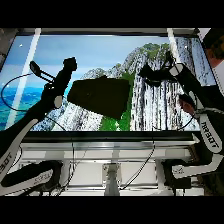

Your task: Fold the clothes and pants, and hang the long-sleeved shirts on hangers.

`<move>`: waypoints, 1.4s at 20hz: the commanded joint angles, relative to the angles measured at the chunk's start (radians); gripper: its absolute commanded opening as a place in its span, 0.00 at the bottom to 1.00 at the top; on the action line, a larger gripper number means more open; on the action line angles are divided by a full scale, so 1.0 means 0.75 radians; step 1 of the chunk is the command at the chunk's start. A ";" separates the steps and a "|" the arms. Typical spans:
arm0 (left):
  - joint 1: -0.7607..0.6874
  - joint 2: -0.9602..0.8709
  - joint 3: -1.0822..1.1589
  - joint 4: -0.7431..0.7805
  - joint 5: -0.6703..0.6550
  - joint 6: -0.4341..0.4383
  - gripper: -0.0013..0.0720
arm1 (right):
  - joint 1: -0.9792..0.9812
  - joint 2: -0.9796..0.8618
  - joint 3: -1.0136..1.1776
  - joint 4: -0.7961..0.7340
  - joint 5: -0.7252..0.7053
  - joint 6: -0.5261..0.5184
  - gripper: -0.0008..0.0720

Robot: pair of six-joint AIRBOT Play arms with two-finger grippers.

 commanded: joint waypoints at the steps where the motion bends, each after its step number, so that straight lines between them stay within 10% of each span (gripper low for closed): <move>1: -0.020 0.168 0.010 0.230 -0.140 -0.089 0.95 | -0.095 -0.077 0.013 0.195 0.579 -0.391 0.96; 28: -0.160 0.386 0.009 0.355 -0.399 -0.083 0.95 | 0.138 -0.543 0.196 0.469 0.532 -0.448 0.96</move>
